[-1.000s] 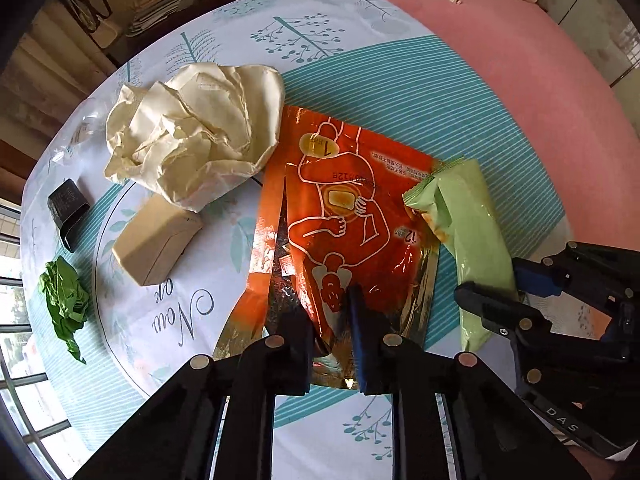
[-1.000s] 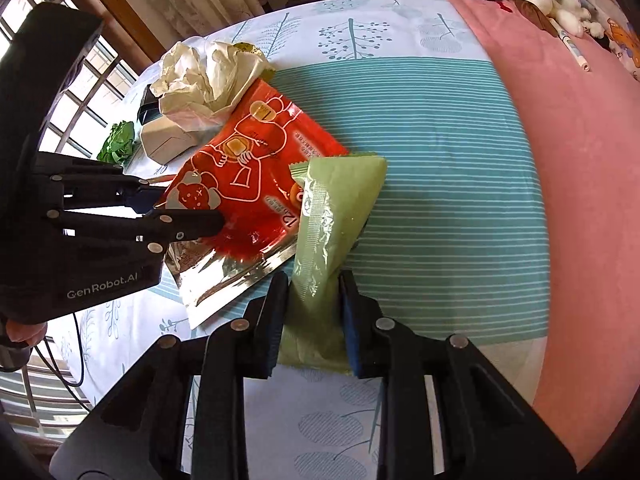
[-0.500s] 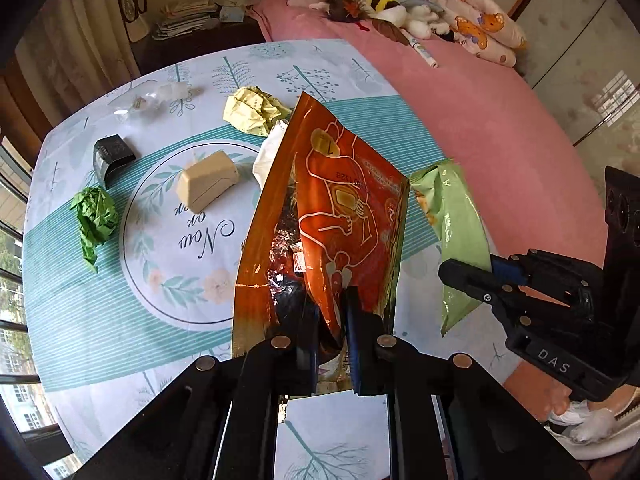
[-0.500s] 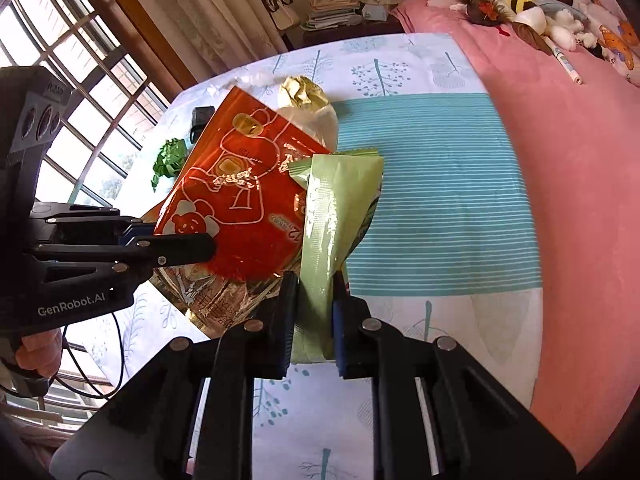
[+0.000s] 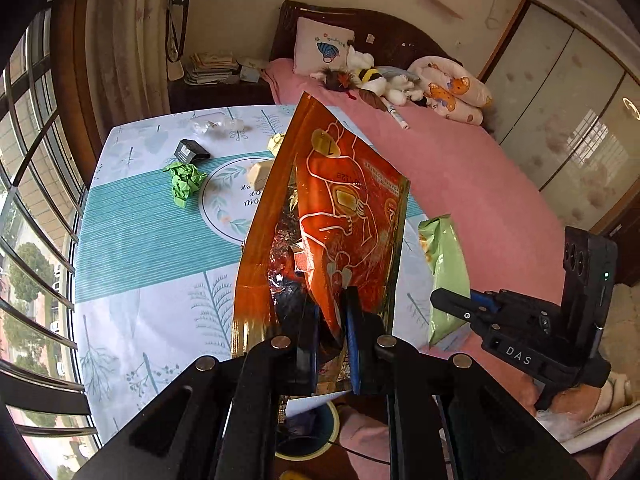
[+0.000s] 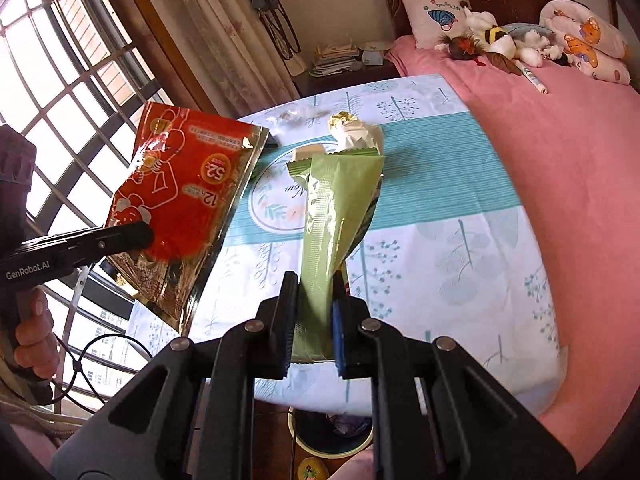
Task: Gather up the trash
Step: 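Carry both items over the bin and open both tools to drop them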
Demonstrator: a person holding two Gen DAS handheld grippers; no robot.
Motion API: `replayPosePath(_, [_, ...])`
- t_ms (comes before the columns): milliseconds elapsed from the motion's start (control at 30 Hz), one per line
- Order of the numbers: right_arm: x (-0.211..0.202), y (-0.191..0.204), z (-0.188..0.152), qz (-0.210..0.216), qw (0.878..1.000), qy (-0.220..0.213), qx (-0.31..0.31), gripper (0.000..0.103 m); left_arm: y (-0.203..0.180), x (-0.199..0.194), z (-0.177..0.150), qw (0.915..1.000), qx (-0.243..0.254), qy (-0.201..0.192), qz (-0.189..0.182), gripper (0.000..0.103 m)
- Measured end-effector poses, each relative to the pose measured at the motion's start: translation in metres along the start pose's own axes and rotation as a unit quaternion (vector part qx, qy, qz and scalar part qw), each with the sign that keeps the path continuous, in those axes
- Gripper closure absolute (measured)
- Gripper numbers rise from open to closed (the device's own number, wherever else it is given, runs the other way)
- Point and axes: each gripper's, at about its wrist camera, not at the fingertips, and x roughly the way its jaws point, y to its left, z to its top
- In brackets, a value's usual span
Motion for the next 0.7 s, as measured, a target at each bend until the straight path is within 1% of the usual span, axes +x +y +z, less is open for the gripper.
replayPosePath(100, [-0.018,0.029,-0.040,-0.004,1.000,0.000,-0.001,0.090,0.002,-0.034,-0.040,0.9999,0.001,-0.006,-0.014,0.093])
replayPosePath(167, [-0.028,0.046,-0.065,-0.008,1.000,0.000,-0.002,0.090,0.005,-0.049,-0.068,0.9998,0.000,-0.003,-0.018,0.093])
replayPosePath(267, [-0.042,0.067,-0.104,-0.015,1.000,0.009,-0.003,0.090,0.010,-0.063,-0.105,0.9997,0.002,0.005,-0.022,0.093])
replayPosePath(367, [-0.049,0.074,-0.136,-0.020,0.999,0.028,-0.001,0.090,0.013,-0.067,-0.139,0.9995,-0.005,0.020,-0.024,0.093])
replayPosePath(500, [-0.050,0.077,-0.172,-0.028,0.998,0.061,0.005,0.090,0.015,-0.055,-0.185,0.9976,-0.029,0.056,-0.028,0.093])
replayPosePath(567, [-0.045,0.077,-0.191,-0.032,0.996,0.082,0.006,0.090,0.015,-0.041,-0.206,0.9964,-0.036,0.073,-0.027,0.093])
replayPosePath(667, [-0.026,0.070,-0.222,-0.038,0.992,0.120,0.013,0.090,0.013,-0.010,-0.239,0.9936,-0.047,0.100,-0.024,0.093])
replayPosePath(700, [-0.015,0.062,-0.228,-0.040,0.990,0.133,0.018,0.090,0.011,0.002,-0.252,0.9924,-0.049,0.110,-0.024,0.093])
